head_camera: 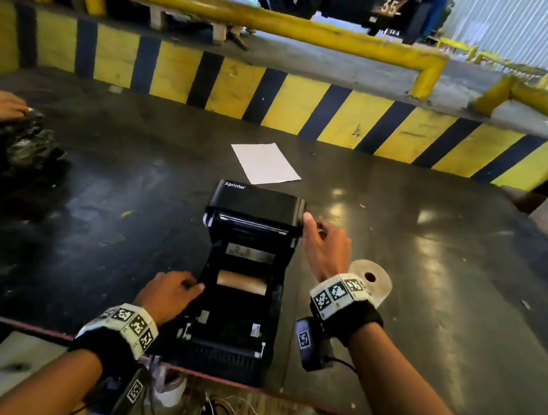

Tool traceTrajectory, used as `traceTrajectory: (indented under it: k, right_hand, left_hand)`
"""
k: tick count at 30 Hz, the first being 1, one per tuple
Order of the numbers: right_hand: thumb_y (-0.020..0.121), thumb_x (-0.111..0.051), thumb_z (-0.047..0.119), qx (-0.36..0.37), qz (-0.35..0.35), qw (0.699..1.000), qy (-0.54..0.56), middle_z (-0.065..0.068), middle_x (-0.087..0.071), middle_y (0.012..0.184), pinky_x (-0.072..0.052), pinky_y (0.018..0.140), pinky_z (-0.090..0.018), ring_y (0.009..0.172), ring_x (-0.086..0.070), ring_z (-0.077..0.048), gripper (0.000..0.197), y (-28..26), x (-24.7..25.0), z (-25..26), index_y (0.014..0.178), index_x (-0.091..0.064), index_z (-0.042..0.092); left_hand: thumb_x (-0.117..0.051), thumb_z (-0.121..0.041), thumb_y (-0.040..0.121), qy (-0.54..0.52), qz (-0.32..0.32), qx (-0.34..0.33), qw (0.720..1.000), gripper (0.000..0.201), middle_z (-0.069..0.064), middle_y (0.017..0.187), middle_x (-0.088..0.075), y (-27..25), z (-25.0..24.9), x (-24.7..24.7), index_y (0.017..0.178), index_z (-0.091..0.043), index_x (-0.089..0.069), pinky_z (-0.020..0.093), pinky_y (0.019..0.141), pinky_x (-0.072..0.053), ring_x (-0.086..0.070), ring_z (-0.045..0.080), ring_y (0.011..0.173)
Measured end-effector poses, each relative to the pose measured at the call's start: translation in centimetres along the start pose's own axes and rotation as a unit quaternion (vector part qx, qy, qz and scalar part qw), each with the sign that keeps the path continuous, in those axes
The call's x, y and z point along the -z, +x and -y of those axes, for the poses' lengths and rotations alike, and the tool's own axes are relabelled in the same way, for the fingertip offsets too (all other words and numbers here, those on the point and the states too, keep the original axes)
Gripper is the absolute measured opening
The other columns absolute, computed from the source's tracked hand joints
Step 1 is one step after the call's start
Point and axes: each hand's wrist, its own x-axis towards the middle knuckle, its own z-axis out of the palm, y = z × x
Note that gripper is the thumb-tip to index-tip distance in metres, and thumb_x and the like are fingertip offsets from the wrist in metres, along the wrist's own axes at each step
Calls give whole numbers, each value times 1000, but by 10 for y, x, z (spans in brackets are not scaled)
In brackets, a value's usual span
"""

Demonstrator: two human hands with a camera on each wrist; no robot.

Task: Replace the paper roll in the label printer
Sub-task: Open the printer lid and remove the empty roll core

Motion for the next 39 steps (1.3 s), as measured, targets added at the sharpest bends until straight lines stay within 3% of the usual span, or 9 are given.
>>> traceTrajectory:
  k: [3, 12, 15, 17, 20, 24, 29, 34, 39]
  right_hand:
    - [94, -51, 35, 38, 22, 998, 33, 10, -55, 54, -35, 55, -25, 50, -47, -4, 37, 12, -3, -5, 65, -62, 14]
    - [93, -56, 23, 38, 96, 990, 101, -4, -71, 98, -50, 79, -24, 89, -66, -16, 24, 11, -3, -40, 108, -67, 7]
    - [90, -59, 34, 48, 221, 973, -40, -10, -61, 125, -45, 93, -32, 112, -57, -23, 41, -8, -18, -68, 124, -59, 12]
    - [86, -61, 40, 99, 310, 927, -188, -6, -45, 143, -32, 106, -39, 130, -38, -26, 50, -17, -30, -81, 131, -53, 20]
    - [83, -62, 40, 113, 327, 902, -260, -1, -30, 153, -22, 108, -38, 139, -22, -24, 50, -25, -44, -88, 130, -54, 23]
    - [82, -64, 36, 94, 286, 922, -244, 1, -36, 150, -23, 107, -35, 138, -25, -22, 40, -21, -56, -87, 118, -64, 17]
    - [82, -66, 22, 67, 238, 964, -98, -9, -67, 117, -44, 91, -33, 112, -59, -25, 31, -26, -55, -86, 110, -68, 10]
    - [85, -68, 15, -8, 213, 971, 111, -9, -72, 96, -55, 73, -29, 86, -70, -17, 20, -26, -34, -83, 105, -69, 13]
    - [87, -66, 16, -42, 194, 960, 200, -11, -69, 83, -52, 64, -30, 72, -62, -13, 15, -12, 12, -100, 101, -67, 15]
  left_hand:
    - [-64, -32, 84, 11, -47, -11, 999, 24, 12, 78, -70, 12, -14, -6, 88, -10, -69, 36, 73, -52, -67, 34, 86]
    - [-67, -31, 82, 109, -50, -40, 992, 31, 15, 99, -58, 32, -26, -36, 105, -10, -66, 39, 79, -50, -57, 32, 99]
    - [-69, -32, 80, 127, -23, -49, 990, 32, 14, 98, -57, 40, -21, -34, 101, -9, -67, 37, 78, -49, -57, 32, 97]
    - [-68, -34, 80, 147, 7, -65, 987, 33, 12, 101, -57, 51, -22, -30, 105, -12, -67, 35, 80, -48, -57, 29, 99]
    - [-70, -32, 80, 138, 46, -92, 985, 34, 4, 97, -52, 63, -25, -22, 110, -17, -66, 29, 79, -45, -58, 24, 99]
    - [-74, -28, 78, 81, 87, -123, 985, 34, -2, 90, -49, 77, -20, -8, 108, -14, -66, 22, 71, -38, -53, 17, 84]
    - [-83, -26, 67, 1, 100, -186, 977, 30, -11, 80, -52, 87, -20, 11, 73, -39, -57, 15, 65, -42, -58, 6, 74]
    - [-81, -18, 69, -137, 76, -166, 974, 27, -15, 75, -73, 79, -47, 22, 79, -38, -66, 14, 68, -53, -67, -4, 78]
    - [-74, -25, 76, -180, 52, -181, 965, 14, -6, 84, -72, 68, -106, -5, 84, -34, -67, 22, 69, -56, -69, 6, 78]
